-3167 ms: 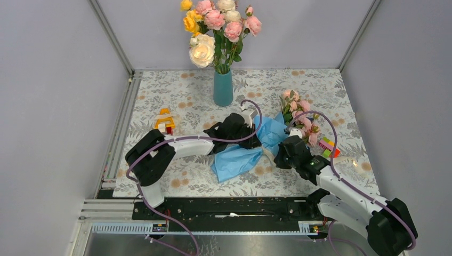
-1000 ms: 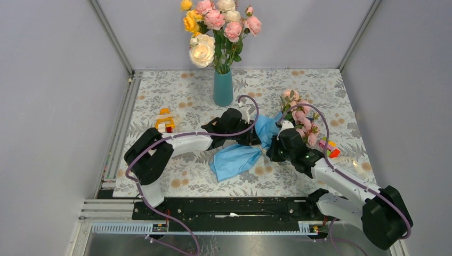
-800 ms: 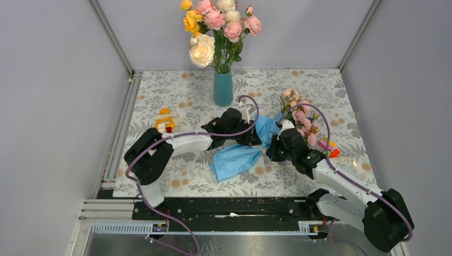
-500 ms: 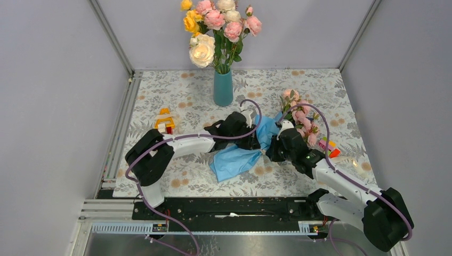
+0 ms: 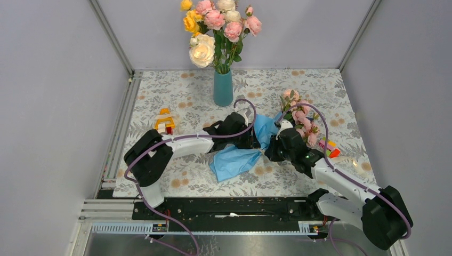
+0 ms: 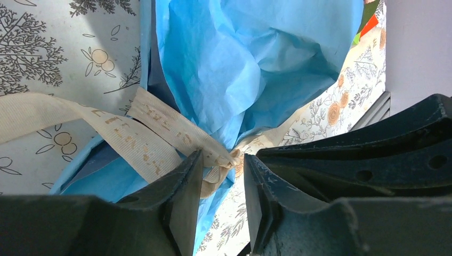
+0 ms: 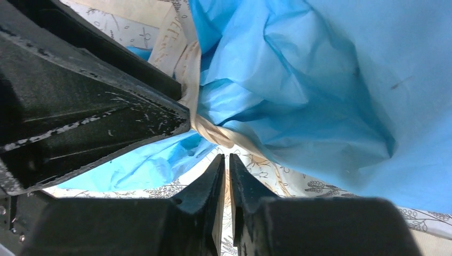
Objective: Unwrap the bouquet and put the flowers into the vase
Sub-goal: Untie the ribbon from the wrapping paper.
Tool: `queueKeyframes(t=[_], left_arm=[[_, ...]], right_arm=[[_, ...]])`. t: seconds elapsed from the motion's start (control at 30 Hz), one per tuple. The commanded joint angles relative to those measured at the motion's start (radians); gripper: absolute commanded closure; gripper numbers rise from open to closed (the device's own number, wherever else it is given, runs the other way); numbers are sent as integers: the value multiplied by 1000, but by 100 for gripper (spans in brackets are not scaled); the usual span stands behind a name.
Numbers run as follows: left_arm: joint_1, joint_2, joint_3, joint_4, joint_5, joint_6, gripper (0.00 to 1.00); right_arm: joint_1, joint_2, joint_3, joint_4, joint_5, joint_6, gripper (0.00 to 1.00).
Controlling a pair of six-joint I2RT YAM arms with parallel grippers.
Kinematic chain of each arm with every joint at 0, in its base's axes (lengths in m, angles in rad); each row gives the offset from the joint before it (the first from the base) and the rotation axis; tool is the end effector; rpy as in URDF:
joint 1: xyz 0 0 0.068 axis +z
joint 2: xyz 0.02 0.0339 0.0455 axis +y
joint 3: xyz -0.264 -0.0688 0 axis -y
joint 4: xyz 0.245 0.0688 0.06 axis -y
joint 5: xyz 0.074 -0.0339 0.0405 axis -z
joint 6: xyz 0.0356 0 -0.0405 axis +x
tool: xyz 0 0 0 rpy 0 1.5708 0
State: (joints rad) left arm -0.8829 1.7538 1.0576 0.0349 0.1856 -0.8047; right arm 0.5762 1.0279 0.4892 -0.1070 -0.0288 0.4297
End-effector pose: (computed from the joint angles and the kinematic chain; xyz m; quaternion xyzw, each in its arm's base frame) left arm 0.2365 -0.2982 0.1951 0.0756 0.8922 -0.3821 0.2285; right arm 0.1774 0.1165 0.1994 -0.0719 0.8920 0.2264 0.3847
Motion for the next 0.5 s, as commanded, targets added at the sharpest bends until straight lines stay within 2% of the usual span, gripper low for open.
queueKeyframes(t=[0.0, 0.47], left_arm=[[-6, -46, -3, 52, 11, -53, 63], [-10, 4, 6, 48, 17, -75, 66]], right_arm=[[5, 3, -5, 64, -35, -23, 85], [4, 94, 6, 143, -29, -44, 76]])
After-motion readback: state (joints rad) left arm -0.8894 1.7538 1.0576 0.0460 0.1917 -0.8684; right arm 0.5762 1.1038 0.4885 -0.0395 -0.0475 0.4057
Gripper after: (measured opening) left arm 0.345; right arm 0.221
